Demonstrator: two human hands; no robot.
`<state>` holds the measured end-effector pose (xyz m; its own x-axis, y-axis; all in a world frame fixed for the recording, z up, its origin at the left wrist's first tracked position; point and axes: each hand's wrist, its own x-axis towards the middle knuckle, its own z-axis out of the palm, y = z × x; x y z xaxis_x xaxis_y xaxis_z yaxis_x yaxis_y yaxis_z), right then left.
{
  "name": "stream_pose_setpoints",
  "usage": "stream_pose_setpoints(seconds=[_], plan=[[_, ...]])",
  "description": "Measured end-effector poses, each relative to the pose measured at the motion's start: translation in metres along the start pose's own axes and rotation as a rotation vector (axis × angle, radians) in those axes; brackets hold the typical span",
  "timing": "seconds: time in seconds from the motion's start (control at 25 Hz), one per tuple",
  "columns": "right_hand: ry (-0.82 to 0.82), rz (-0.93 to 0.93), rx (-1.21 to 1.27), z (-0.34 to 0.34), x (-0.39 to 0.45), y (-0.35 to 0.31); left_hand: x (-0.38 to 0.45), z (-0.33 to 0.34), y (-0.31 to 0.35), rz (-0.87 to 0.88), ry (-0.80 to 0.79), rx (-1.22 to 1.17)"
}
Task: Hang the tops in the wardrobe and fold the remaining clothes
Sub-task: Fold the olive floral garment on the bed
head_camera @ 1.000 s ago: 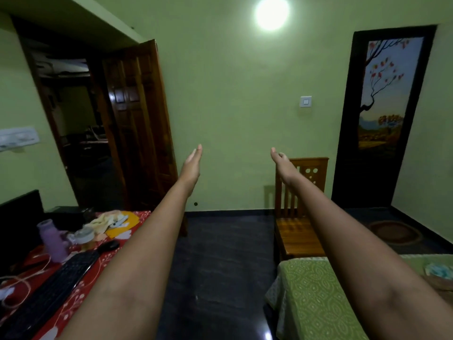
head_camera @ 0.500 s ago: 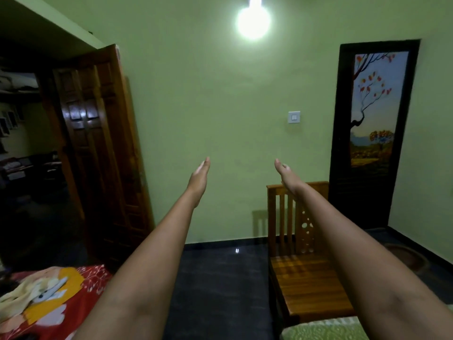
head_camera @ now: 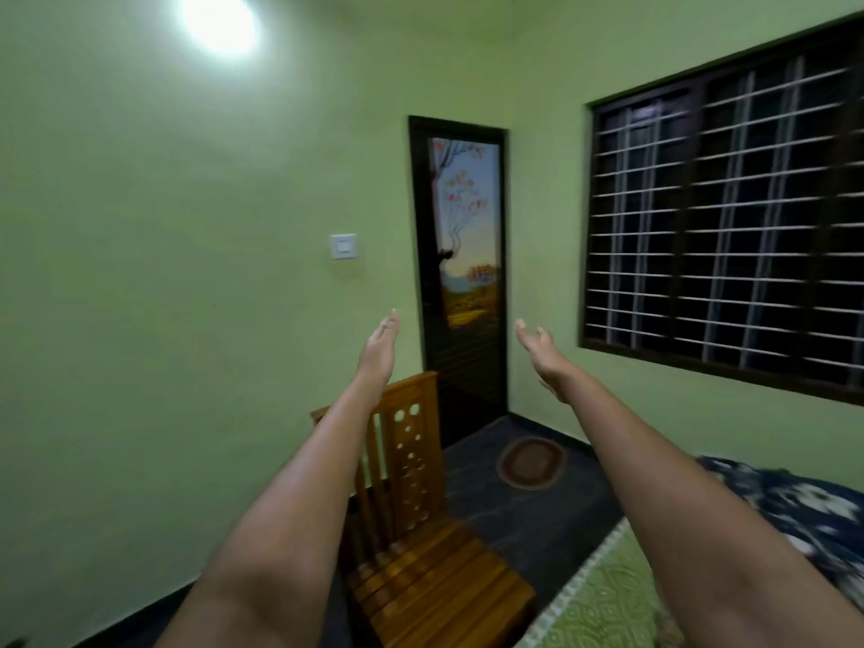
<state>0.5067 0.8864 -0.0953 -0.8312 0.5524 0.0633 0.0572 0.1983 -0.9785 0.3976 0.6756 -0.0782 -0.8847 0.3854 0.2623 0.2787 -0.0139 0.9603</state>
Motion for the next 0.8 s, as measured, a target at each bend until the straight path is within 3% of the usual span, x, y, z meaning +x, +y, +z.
stream_pose_setpoints(seconds=[0.16, 0.44, 0.68, 0.8], plan=[[0.393, 0.076, -0.010, -0.080, -0.009, 0.016, 0.053, 0.087, 0.003, 0.011, -0.306, -0.054], [0.828, 0.182, -0.069, -0.152, -0.100, 0.022, 0.051, 0.191, 0.020, 0.101, -0.715, -0.113], [1.066, 0.287, -0.106, -0.170, -0.161, 0.041, 0.024, 0.248, 0.002, 0.038, -0.942, -0.175], [1.079, 0.354, -0.111, -0.187, -0.175, 0.068, 0.012, 0.276, -0.016, 0.015, -0.978, -0.149]])
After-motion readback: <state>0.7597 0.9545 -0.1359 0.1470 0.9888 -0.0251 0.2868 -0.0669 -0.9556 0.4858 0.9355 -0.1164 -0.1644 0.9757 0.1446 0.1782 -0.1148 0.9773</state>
